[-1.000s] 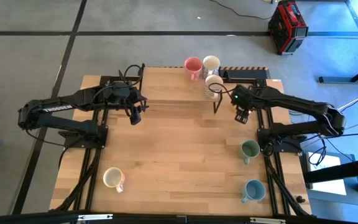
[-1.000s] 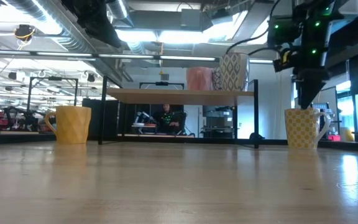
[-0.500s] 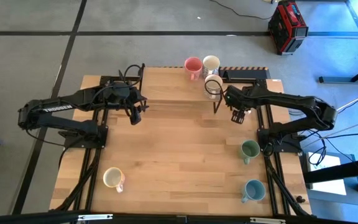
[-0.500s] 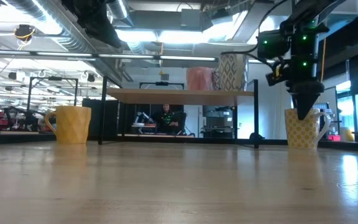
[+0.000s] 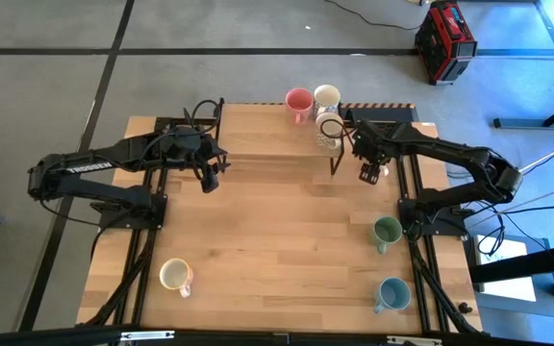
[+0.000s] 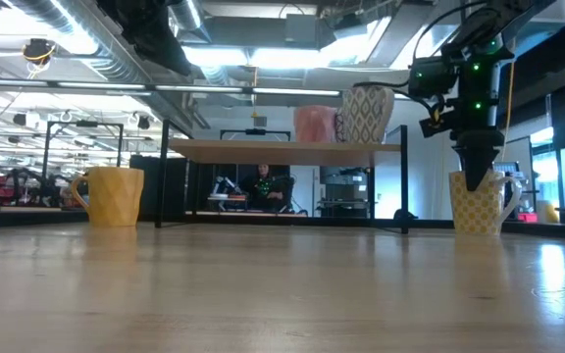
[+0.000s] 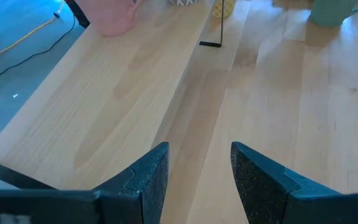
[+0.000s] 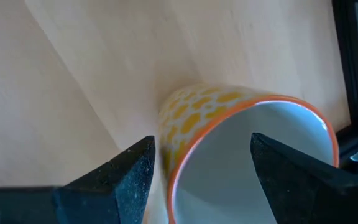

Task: Place coffee mugs
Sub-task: Put the yellow patterned mug on the shelf

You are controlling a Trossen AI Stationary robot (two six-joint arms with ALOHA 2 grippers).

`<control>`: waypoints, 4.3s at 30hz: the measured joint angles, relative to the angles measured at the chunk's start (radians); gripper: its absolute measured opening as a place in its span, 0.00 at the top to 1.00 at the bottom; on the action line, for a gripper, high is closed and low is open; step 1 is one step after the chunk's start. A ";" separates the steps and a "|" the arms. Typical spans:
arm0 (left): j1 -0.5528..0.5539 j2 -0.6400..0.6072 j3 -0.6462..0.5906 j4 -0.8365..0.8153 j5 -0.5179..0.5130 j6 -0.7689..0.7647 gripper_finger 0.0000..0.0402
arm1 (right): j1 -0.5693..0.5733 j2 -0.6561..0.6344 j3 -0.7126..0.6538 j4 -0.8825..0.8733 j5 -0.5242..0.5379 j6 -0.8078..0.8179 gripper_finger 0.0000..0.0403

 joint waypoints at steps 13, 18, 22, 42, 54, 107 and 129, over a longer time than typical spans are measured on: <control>0.000 0.000 0.000 0.000 0.000 0.000 0.58 | 0.002 0.000 0.000 0.000 -0.045 -0.030 0.46; 0.000 0.000 0.000 0.000 -0.003 0.001 0.58 | 0.002 0.000 0.000 0.002 -0.048 -0.030 0.59; 0.000 0.000 0.000 0.000 -0.003 0.001 0.58 | 0.002 0.000 -0.001 0.002 -0.051 -0.029 0.68; 0.000 0.000 0.000 0.000 -0.004 0.001 0.58 | 0.003 0.000 -0.001 0.001 -0.055 -0.026 0.98; 0.000 0.000 0.000 0.000 -0.004 0.002 0.58 | 0.003 -0.016 -0.001 -0.003 -0.074 -0.002 0.99; -0.001 0.000 -0.001 -0.077 0.020 -0.149 0.58 | 0.818 0.180 0.359 -0.075 -0.133 0.509 0.99; -0.192 0.000 -0.001 -0.158 0.132 -0.097 0.58 | 0.814 0.708 0.834 -0.104 -0.130 0.894 0.99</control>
